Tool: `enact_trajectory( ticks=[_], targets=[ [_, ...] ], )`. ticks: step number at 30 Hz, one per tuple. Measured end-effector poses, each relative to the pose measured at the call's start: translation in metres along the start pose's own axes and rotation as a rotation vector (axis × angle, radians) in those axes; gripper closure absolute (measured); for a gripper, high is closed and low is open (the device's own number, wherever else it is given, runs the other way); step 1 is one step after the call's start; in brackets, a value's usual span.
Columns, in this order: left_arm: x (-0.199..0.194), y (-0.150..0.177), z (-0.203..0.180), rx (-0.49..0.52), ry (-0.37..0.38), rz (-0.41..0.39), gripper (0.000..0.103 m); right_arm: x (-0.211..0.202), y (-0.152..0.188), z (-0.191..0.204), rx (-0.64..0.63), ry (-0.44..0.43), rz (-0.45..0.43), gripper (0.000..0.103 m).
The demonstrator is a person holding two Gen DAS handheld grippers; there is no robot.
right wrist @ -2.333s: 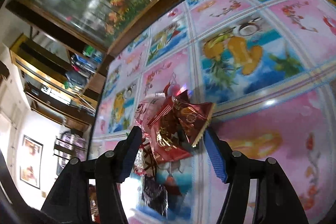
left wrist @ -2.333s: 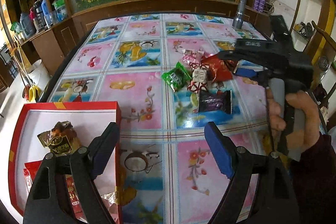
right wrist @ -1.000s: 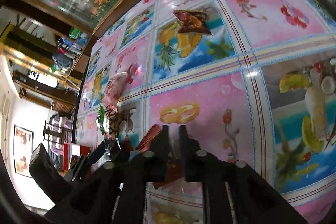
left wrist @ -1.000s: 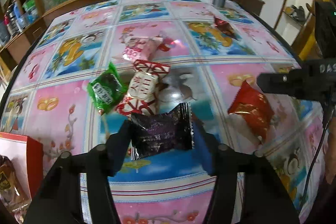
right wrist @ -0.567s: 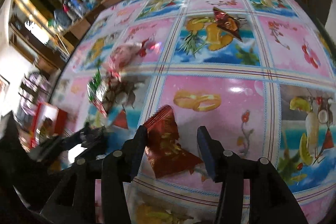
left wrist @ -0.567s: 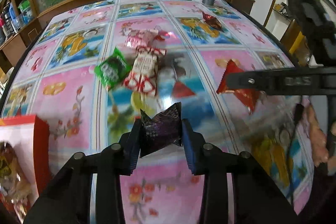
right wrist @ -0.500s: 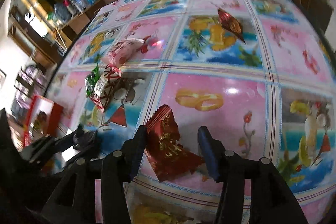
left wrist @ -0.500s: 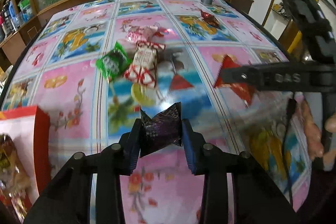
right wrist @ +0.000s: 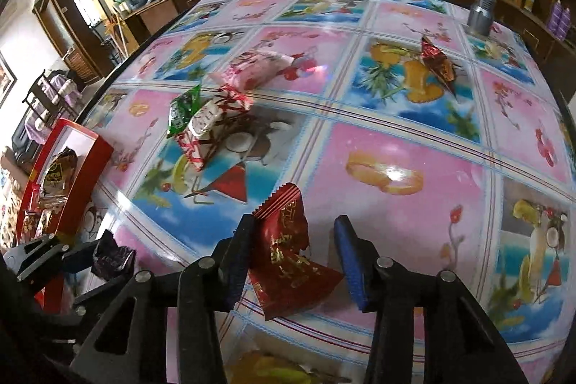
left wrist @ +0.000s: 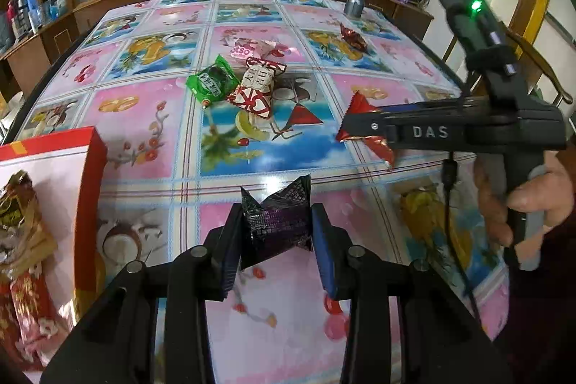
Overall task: Organize snacks
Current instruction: 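Carry the purple candy and red packet to the box and release both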
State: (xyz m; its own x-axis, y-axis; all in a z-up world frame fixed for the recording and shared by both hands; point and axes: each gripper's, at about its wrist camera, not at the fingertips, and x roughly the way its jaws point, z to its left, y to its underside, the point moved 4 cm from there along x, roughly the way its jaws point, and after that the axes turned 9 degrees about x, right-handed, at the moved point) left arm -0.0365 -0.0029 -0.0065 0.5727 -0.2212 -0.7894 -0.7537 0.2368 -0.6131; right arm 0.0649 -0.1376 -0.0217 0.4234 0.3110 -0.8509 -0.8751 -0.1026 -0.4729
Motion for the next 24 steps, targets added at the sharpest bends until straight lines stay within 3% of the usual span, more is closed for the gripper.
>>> enact_trajectory(
  ticks=[5,9,14,24],
  targets=[
    [-0.02,0.008,0.005,-0.03,-0.003,-0.019,0.069,0.0,-0.005,-0.011,0.109,-0.13,0.029,0.058],
    [-0.034,0.017,0.006,-0.013,-0.053,-0.021,0.069,0.001,-0.006,-0.014,0.173,-0.231,0.051,0.058],
    [-0.05,0.026,0.022,-0.031,-0.074,-0.034,0.069,0.001,-0.008,-0.008,0.27,-0.405,0.067,0.058],
    [-0.11,0.05,0.112,-0.167,-0.203,-0.137,0.069,0.008,0.003,0.072,0.334,-0.681,0.08,0.059]
  ],
)
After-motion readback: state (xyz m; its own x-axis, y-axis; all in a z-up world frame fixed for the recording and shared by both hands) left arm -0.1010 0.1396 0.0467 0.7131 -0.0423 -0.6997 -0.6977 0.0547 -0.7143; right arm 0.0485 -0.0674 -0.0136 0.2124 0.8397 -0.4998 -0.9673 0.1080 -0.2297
